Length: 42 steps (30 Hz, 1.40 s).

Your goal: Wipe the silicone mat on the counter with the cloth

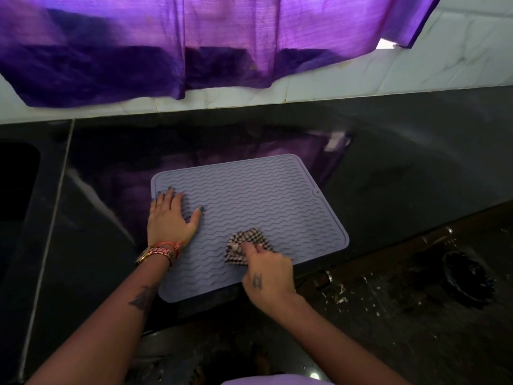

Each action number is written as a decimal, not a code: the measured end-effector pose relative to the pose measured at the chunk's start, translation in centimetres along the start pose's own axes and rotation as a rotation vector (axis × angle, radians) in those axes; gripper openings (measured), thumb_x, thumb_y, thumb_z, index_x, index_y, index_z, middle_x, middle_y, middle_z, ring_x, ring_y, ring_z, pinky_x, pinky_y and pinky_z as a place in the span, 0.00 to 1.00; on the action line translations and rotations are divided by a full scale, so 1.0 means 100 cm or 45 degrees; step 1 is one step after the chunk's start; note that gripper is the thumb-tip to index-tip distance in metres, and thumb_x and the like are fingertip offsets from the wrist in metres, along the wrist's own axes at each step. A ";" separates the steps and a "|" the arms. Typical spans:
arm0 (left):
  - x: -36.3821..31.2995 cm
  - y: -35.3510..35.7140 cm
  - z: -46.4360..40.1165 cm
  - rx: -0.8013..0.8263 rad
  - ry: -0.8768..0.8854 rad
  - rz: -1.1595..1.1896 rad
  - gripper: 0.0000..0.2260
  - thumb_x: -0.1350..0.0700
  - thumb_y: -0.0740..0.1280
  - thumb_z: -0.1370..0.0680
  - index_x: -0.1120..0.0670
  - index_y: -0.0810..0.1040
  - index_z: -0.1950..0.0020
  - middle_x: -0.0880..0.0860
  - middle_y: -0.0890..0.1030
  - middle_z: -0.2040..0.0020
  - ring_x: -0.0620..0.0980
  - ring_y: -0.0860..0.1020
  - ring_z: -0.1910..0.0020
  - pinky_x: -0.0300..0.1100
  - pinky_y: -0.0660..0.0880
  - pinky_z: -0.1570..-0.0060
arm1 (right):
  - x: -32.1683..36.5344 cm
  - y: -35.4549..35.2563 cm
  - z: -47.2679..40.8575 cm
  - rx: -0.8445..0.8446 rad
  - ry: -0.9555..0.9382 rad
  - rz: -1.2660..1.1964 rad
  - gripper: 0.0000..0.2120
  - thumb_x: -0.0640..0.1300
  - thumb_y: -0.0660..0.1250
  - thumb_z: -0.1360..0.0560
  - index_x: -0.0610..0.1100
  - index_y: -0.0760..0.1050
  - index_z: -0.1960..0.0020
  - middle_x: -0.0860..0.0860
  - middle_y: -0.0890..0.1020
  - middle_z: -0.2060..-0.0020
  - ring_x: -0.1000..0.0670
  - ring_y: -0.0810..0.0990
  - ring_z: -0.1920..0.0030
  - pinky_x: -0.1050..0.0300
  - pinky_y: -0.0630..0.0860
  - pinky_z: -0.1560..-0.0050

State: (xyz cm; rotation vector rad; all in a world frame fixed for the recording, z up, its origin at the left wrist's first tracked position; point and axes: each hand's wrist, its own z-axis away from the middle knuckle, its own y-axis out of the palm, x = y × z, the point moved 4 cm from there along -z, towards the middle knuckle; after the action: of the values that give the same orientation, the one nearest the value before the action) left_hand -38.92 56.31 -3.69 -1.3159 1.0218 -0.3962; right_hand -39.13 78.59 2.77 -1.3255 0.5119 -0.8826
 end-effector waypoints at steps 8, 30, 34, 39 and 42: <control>0.000 -0.003 0.001 -0.015 0.001 0.043 0.37 0.32 0.48 0.31 0.54 0.64 0.29 0.55 0.61 0.25 0.55 0.56 0.25 0.49 0.49 0.25 | -0.081 -0.067 -0.006 -0.198 0.393 -0.985 0.14 0.43 0.60 0.22 0.52 0.72 0.37 0.51 0.80 0.51 0.54 0.77 0.57 0.61 0.74 0.59; 0.001 -0.003 0.001 -0.057 -0.006 0.115 0.39 0.32 0.46 0.33 0.54 0.66 0.30 0.55 0.63 0.26 0.55 0.58 0.26 0.48 0.50 0.25 | 0.051 0.010 -0.003 0.139 -0.097 0.164 0.26 0.42 0.59 0.23 0.38 0.56 0.28 0.32 0.71 0.36 0.37 0.75 0.40 0.48 0.74 0.45; 0.003 -0.005 0.001 -0.045 -0.003 0.197 0.38 0.32 0.47 0.32 0.54 0.67 0.31 0.55 0.65 0.27 0.54 0.59 0.26 0.48 0.51 0.25 | 0.061 -0.006 -0.012 0.150 -0.173 -0.226 0.20 0.42 0.61 0.25 0.44 0.68 0.34 0.39 0.79 0.44 0.38 0.77 0.43 0.49 0.74 0.45; 0.006 -0.008 0.003 -0.078 -0.019 0.369 0.31 0.39 0.53 0.27 0.56 0.66 0.30 0.55 0.67 0.28 0.54 0.61 0.27 0.48 0.54 0.26 | -0.009 -0.046 -0.042 0.138 0.225 -1.371 0.10 0.38 0.67 0.26 0.47 0.79 0.47 0.43 0.84 0.49 0.41 0.81 0.46 0.45 0.76 0.42; 0.006 -0.012 0.005 -0.113 -0.037 0.483 0.29 0.42 0.55 0.26 0.57 0.67 0.31 0.55 0.68 0.28 0.53 0.62 0.27 0.49 0.56 0.26 | -0.071 -0.078 -0.060 -0.212 0.323 -0.795 0.15 0.43 0.64 0.24 0.51 0.74 0.38 0.47 0.82 0.50 0.43 0.79 0.48 0.53 0.75 0.47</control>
State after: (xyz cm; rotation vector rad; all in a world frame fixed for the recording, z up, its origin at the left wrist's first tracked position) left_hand -37.89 55.82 -2.91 -1.1692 1.2457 -0.0448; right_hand -49.89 80.52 7.94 -1.5654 0.3708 -1.5635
